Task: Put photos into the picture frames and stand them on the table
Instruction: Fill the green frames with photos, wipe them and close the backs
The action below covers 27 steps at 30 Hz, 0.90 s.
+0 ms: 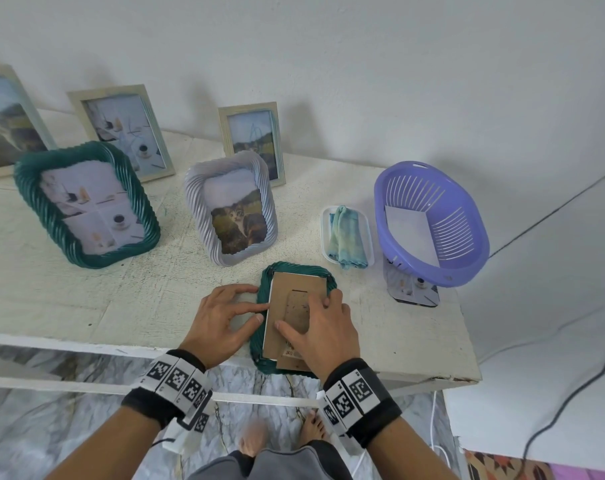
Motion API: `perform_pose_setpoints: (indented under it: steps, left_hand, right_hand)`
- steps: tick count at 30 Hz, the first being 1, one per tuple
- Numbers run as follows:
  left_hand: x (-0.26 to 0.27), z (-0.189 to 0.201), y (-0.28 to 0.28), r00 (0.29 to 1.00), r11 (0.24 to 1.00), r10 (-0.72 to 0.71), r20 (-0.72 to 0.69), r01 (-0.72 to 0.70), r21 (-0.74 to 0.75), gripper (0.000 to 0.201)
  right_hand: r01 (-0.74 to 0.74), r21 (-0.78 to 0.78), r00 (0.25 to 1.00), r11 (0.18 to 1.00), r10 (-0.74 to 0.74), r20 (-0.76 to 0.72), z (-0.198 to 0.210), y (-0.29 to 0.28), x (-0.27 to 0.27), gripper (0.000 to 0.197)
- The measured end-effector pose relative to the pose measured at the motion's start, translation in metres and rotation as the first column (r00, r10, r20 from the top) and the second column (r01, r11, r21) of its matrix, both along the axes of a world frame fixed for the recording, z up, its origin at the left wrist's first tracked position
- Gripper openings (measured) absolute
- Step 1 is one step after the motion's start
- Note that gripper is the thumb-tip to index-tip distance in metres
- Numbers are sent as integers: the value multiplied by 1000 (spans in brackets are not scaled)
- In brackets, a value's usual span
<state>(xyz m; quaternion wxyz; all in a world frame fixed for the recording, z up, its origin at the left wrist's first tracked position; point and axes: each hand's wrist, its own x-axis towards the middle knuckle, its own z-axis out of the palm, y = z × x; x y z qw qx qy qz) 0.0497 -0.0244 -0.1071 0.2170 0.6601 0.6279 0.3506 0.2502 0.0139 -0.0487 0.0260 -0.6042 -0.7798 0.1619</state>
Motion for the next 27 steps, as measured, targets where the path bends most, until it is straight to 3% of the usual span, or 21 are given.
perform_pose_setpoints:
  steps: [2,7,11,13,15,22,27]
  left_hand:
    - [3,1,-2,997,998,-5,-78,9,55,37]
    - [15,-3,-8,938,977,-156,-309,192,88,41]
    - [19,-2,-8,936,983,-126,-328,162,85,41]
    - [21,-1,-8,942,984,-125,-310,158,85,42]
    - [21,-1,-7,944,984,-123,-305,155,84,44]
    - [23,-1,-7,922,986,-118,-368,152,63,52]
    - [22,-2,-8,922,987,-122,-367,152,53,53]
  right_hand:
    - [-4,14,1000,1000,3,7,0,0,0,68]
    - [-64,14,998,998,64,-7,0,2,6,63]
    - [-145,27,971,989,148,-187,1,4,38,36]
    - [-169,123,948,978,195,-252,-2,-3,58,30]
    - [-212,189,931,959,257,-259,-7,-15,74,28]
    - [-345,186,909,920,377,-178,-16,-44,84,19]
    - [-202,221,948,954,247,-201,-17,-51,79,15]
